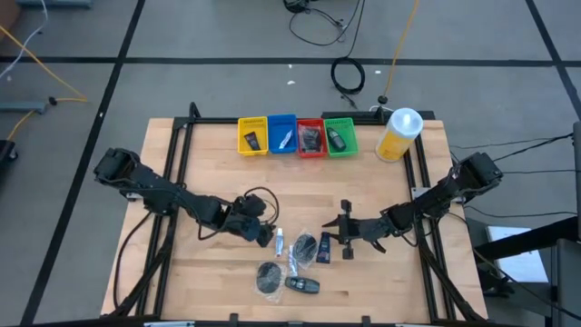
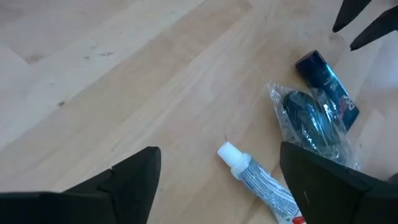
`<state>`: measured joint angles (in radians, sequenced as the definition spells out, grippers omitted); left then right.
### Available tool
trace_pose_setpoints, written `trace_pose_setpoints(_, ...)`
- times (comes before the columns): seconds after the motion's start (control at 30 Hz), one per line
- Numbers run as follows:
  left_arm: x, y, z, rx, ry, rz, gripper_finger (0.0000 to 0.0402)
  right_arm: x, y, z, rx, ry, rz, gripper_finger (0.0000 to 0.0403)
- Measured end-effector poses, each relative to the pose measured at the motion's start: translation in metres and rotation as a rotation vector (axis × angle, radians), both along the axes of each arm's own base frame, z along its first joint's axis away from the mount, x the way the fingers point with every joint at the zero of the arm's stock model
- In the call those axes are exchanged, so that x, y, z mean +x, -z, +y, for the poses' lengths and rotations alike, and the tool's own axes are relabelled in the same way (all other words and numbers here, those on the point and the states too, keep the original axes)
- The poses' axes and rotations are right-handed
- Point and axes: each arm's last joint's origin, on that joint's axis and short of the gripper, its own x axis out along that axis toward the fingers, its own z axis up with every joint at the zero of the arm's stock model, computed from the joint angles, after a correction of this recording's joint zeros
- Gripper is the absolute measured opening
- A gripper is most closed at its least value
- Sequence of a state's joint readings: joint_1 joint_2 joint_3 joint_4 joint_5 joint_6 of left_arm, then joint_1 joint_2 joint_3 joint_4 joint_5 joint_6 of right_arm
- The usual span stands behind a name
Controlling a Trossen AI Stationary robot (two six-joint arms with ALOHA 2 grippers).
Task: Pick & Place Travel size toiletries
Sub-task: Put the white toothpaste into the blue basket
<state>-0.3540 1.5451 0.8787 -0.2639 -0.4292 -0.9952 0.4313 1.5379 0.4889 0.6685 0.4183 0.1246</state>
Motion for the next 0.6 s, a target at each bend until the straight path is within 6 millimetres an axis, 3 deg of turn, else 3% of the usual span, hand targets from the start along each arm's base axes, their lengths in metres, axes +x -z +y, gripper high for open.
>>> trace_pose_setpoints(0.3, 0.009, 0.018, -0.02, -0.001, -0.025, -0.061, 0.0312, 0.0, 0.0, 0.0, -0.013, -0.002, 0.005, 0.0096)
trace_pose_setpoints(0.6, 0.011, 0.041, -0.044, 0.03, 0.131, -0.023, 0.0266, 0.0, 0.001, 0.0, -0.01, 0.0, 0.006, 0.0096)
